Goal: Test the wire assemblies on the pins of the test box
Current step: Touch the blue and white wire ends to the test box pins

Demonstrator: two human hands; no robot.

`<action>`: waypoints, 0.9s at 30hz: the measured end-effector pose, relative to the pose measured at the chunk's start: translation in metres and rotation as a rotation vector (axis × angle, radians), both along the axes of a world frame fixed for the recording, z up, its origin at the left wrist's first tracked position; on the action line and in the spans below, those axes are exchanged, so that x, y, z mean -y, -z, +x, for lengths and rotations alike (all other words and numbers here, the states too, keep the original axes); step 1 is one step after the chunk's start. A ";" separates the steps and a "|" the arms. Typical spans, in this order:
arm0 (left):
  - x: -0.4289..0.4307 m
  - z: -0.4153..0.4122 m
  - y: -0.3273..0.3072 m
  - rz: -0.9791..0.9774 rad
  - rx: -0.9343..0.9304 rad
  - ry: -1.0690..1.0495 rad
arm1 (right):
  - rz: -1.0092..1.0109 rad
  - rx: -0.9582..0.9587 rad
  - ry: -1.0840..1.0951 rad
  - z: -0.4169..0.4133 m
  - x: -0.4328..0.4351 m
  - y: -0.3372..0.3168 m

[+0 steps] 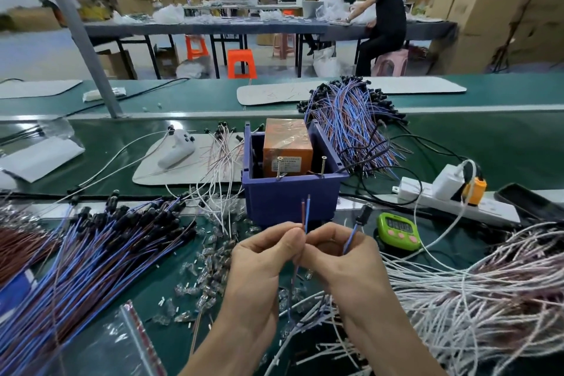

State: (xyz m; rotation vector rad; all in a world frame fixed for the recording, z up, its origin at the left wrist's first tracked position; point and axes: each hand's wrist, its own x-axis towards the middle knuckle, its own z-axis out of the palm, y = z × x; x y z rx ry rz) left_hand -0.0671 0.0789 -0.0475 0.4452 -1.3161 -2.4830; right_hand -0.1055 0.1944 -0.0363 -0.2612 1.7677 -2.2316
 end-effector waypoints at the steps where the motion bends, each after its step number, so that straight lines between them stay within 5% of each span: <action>1: 0.000 0.000 0.001 -0.008 0.005 0.006 | 0.000 -0.006 0.007 0.000 0.000 0.001; 12: 0.004 0.001 -0.006 -0.146 0.131 -0.182 | 0.065 -0.048 0.093 -0.005 -0.004 -0.003; 19: -0.013 0.004 0.001 -0.326 0.126 -0.113 | 0.036 -0.057 0.137 -0.007 -0.003 -0.001; 27: -0.022 0.009 0.000 -0.206 0.093 -0.040 | 0.033 -0.098 0.237 -0.006 -0.003 0.002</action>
